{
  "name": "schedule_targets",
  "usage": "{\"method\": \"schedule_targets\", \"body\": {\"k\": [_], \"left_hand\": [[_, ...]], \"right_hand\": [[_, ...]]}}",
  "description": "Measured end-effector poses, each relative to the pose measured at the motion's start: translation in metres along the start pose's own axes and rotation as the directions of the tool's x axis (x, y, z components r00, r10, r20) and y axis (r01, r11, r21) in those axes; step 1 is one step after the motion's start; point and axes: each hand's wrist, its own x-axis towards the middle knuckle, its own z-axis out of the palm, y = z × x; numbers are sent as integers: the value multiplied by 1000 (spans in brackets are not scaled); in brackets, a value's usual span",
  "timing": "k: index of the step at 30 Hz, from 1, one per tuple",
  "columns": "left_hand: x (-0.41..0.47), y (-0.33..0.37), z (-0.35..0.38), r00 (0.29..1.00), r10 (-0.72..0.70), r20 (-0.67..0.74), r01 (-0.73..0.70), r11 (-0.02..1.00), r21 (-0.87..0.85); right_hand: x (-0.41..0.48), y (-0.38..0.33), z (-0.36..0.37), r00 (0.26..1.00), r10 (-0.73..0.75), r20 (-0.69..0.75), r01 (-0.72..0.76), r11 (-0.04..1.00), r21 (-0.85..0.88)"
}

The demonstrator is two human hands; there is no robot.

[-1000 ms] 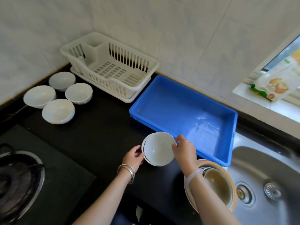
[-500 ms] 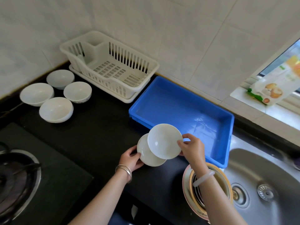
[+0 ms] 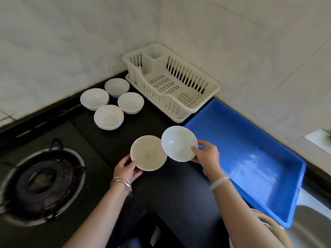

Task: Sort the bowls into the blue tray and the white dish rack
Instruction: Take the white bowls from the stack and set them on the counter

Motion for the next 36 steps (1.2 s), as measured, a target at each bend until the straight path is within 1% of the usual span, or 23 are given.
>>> {"method": "schedule_targets", "body": {"k": [4, 9, 13, 16, 26, 30, 36], "left_hand": [[15, 21, -16, 996, 15, -90, -23, 995, -92], [35, 37, -24, 989, 19, -144, -48, 979, -200], [47, 43, -24, 980, -15, -196, -34, 969, -246], [52, 44, -21, 976, -33, -215, -25, 965, -262], [59, 43, -19, 967, -55, -249, -20, 958, -288], [59, 40, -17, 966, -57, -250, -21, 954, -301], [57, 33, -14, 954, -80, -288, -23, 942, -336]], "right_hand": [[19, -16, 42, 999, 23, 48, -25, 999, 48], [46, -31, 83, 997, 47, 66, -50, 998, 44], [64, -36, 110, 996, 73, 51, -76, 996, 49], [74, -37, 127, 996, 75, 55, -77, 997, 19], [90, -29, 146, 989, 144, 46, -146, 988, 51], [92, -27, 149, 986, 156, 65, -161, 985, 65], [93, -22, 153, 973, 192, 129, -213, 962, 171]]}}
